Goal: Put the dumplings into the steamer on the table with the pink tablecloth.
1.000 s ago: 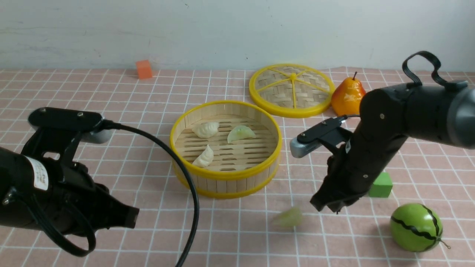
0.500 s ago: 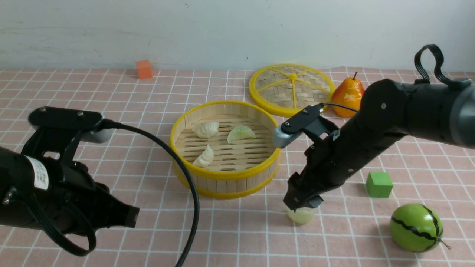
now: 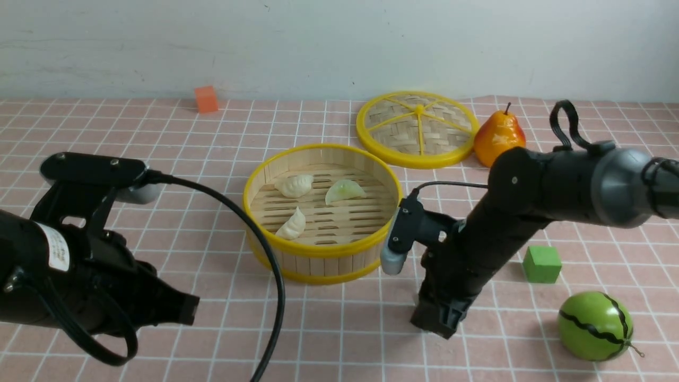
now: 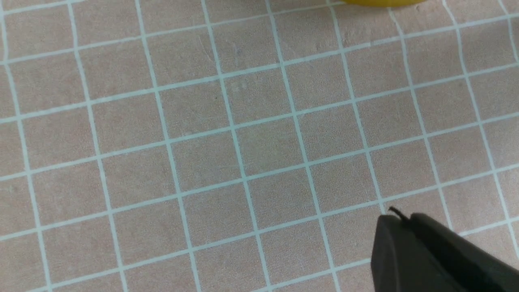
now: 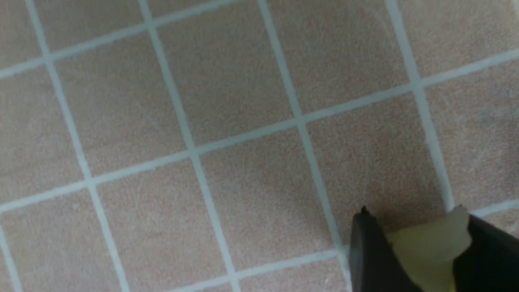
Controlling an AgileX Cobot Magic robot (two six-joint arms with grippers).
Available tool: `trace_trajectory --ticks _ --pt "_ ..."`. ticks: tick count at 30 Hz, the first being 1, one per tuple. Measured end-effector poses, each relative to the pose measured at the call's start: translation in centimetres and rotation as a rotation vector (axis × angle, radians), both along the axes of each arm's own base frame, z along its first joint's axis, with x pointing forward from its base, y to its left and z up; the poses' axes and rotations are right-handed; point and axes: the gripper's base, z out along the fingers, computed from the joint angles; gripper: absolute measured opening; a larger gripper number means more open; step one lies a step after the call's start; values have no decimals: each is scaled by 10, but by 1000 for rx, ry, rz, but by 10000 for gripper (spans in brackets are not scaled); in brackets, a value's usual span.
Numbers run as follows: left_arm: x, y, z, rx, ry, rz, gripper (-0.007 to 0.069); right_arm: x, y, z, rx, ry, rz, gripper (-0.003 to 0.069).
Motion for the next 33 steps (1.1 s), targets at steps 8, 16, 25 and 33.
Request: trace_trajectory --ticks 8,16,25,33 --pt "-2 1 -2 14 30 0 17 7 13 90 150 -145 13 241" --pt "-6 2 -4 19 83 3 20 37 59 101 471 -318 -82 241" --pt "-5 1 -3 10 69 3 20 80 63 6 413 -357 -316 330" --pt "-10 3 9 -36 -11 15 32 61 54 109 546 -524 -300 575"
